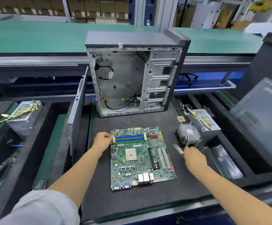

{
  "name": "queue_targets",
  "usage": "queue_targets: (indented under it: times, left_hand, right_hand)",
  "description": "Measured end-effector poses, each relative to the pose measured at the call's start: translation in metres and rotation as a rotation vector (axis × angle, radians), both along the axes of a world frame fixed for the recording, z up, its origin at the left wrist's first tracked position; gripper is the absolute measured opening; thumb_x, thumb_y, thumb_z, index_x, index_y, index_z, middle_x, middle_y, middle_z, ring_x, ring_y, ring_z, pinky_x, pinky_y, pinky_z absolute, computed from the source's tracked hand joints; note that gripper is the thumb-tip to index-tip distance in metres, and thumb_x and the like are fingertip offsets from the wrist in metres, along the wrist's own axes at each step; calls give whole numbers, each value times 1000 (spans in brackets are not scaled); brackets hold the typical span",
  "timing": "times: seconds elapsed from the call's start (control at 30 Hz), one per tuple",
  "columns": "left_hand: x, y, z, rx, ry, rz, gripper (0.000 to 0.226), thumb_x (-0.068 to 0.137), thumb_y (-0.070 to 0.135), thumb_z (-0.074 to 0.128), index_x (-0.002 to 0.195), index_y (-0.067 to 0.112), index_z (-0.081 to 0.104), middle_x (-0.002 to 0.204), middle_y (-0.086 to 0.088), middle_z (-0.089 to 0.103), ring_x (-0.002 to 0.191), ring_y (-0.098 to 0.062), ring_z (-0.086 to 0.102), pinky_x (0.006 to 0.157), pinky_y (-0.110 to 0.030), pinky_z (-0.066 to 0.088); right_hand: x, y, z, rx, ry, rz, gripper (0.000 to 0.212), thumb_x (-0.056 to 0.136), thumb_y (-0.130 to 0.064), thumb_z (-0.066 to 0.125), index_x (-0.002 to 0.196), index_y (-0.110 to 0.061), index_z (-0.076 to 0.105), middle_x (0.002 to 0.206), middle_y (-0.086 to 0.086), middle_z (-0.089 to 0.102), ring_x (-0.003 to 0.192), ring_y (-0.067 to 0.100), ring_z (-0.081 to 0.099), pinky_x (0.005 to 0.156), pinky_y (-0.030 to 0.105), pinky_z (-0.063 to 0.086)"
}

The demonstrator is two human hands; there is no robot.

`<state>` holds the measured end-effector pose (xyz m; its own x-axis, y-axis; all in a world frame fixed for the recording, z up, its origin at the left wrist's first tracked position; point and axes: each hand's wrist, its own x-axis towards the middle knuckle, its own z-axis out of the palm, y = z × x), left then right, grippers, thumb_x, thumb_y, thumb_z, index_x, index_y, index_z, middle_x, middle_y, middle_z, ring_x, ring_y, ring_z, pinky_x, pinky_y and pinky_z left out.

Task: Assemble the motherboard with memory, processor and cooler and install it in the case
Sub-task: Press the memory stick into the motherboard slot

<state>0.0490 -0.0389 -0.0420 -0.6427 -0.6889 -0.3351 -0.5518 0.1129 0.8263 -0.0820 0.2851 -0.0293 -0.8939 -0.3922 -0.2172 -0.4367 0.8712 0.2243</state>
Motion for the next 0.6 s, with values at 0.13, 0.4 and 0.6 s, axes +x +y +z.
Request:
queue_targets:
  times: [0.13, 0.4, 0.6]
  left_hand:
    - [-3, 0, -3, 118, 36, 45, 26, 99, 13, 48, 115, -2, 62, 103, -16, 66, 86, -24, 62, 76, -33, 49]
    - [-12, -6, -5, 173, 29, 141, 18, 96, 14, 57, 100, -1, 66, 86, -14, 66, 60, -16, 59, 54, -23, 43]
    - [-14, -13, -10, 204, 27, 145, 14, 90, 17, 66, 87, 3, 67, 70, -5, 65, 58, -13, 60, 53, -21, 45]
  right_hand:
    - [-4, 6, -12, -104, -80, -126, 27, 97, -22, 50, 118, -6, 45, 125, 10, 51, 117, 25, 53, 89, 32, 45]
    - [-19, 2, -5, -281, -144, -157, 12, 96, -15, 48, 101, -8, 41, 107, 15, 59, 97, 33, 59, 67, 35, 42]
    - [-20, -54, 32, -565, -85, 128, 12, 96, -22, 52, 94, -14, 42, 82, 5, 62, 73, 26, 58, 59, 35, 45]
